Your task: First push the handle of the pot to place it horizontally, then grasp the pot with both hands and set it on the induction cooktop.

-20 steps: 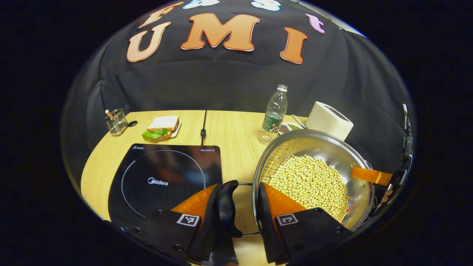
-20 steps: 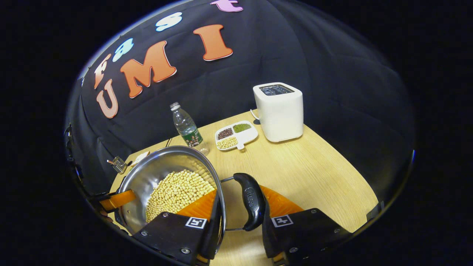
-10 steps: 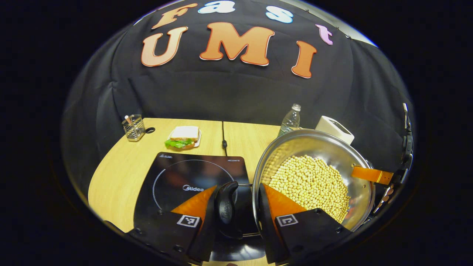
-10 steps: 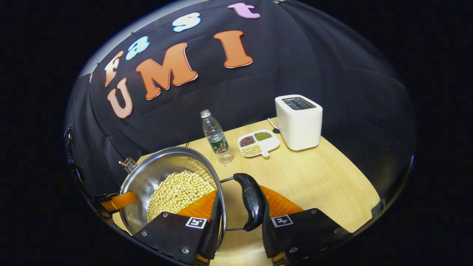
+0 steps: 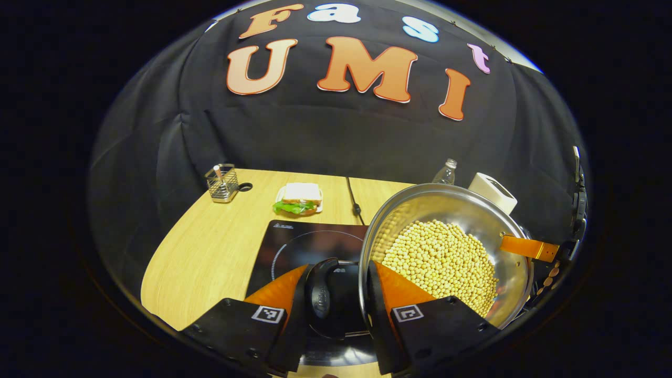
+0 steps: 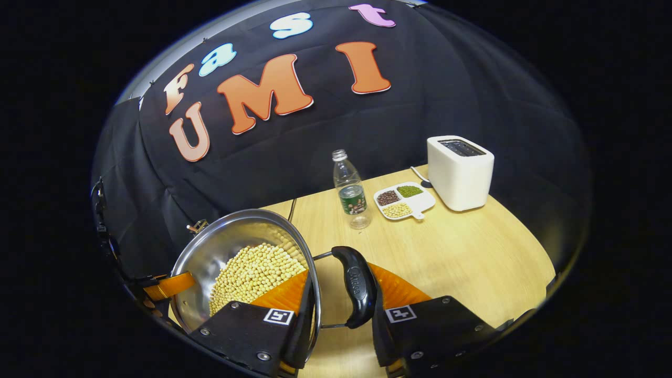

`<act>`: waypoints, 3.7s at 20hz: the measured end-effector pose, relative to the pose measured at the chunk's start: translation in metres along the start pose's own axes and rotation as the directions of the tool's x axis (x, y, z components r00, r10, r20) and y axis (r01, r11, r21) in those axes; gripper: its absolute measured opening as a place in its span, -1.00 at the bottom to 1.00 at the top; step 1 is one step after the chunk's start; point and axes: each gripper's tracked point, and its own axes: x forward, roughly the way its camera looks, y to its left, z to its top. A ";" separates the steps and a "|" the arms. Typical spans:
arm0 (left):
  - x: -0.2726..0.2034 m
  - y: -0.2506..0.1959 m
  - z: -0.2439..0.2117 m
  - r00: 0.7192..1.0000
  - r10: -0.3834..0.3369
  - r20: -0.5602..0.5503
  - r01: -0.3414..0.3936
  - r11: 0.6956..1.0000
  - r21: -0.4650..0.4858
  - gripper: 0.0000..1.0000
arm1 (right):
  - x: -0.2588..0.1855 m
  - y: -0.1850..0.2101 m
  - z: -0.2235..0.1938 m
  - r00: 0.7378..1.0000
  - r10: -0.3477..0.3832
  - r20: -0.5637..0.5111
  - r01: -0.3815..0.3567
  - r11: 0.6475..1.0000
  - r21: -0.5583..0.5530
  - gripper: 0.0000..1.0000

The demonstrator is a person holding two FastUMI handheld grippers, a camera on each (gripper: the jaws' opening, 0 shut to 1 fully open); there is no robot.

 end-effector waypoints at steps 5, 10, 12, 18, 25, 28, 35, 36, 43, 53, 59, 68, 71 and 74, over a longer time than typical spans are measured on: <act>-0.002 0.042 -0.002 1.000 0.030 -0.010 -0.030 0.999 -0.020 0.17 | 0.015 0.039 -0.010 1.000 0.023 -0.016 -0.023 0.999 -0.023 -0.02; 0.005 0.083 -0.006 0.998 0.062 -0.028 -0.063 0.997 -0.044 0.17 | 0.036 0.077 -0.023 0.998 0.046 -0.047 -0.048 0.998 -0.038 -0.02; 0.008 0.099 -0.009 0.996 0.074 -0.043 -0.077 0.996 -0.052 0.28 | 0.044 0.088 -0.031 0.996 0.056 -0.068 -0.059 0.997 -0.041 -0.02; 0.024 0.125 -0.015 0.992 0.097 -0.075 -0.100 0.994 -0.046 0.17 | 0.068 0.106 -0.045 0.992 0.066 -0.106 -0.070 0.997 -0.039 -0.01; 0.045 0.133 -0.021 0.990 0.095 -0.109 -0.100 0.994 -0.044 0.22 | 0.091 0.109 -0.053 0.990 0.055 -0.132 -0.060 0.998 -0.036 -0.02; 0.042 0.132 -0.023 0.987 0.099 -0.124 -0.106 0.993 -0.051 0.28 | 0.097 0.111 -0.060 0.986 0.054 -0.155 -0.060 0.998 -0.036 -0.02; 0.044 0.132 -0.022 0.984 0.091 -0.152 -0.104 0.991 -0.083 0.22 | 0.098 0.111 -0.066 0.984 0.041 -0.176 -0.049 0.998 -0.045 -0.01; 0.045 0.131 -0.023 0.984 0.089 -0.155 -0.103 0.991 -0.086 0.17 | 0.099 0.111 -0.068 0.983 0.037 -0.178 -0.047 0.998 -0.050 -0.01; 0.042 0.132 -0.021 0.979 0.126 -0.160 -0.141 0.986 -0.091 0.35 | 0.099 0.108 -0.074 0.979 0.028 -0.200 -0.042 0.997 -0.068 0.10; 0.003 0.115 0.026 0.987 0.159 -0.018 -0.160 0.984 -0.082 0.97 | 0.052 0.086 -0.014 0.997 0.052 -0.054 -0.055 0.997 -0.056 0.80; -0.058 0.070 0.090 0.974 0.132 0.185 -0.121 0.990 -0.068 0.96 | -0.016 0.060 0.048 0.992 0.039 0.119 -0.026 0.993 -0.111 0.90; -0.198 0.048 0.192 0.841 0.181 0.510 -0.173 0.983 -0.064 0.96 | -0.126 0.033 0.132 0.928 0.031 0.371 0.051 0.977 -0.209 0.90; -0.248 0.043 0.217 0.770 0.191 0.608 -0.185 0.980 -0.073 0.99 | -0.163 0.029 0.153 0.895 0.041 0.444 0.079 0.966 -0.248 0.89; -0.290 0.035 0.235 0.709 0.176 0.683 -0.182 0.981 -0.065 0.95 | -0.193 0.026 0.168 0.873 0.058 0.485 0.076 0.965 -0.252 1.00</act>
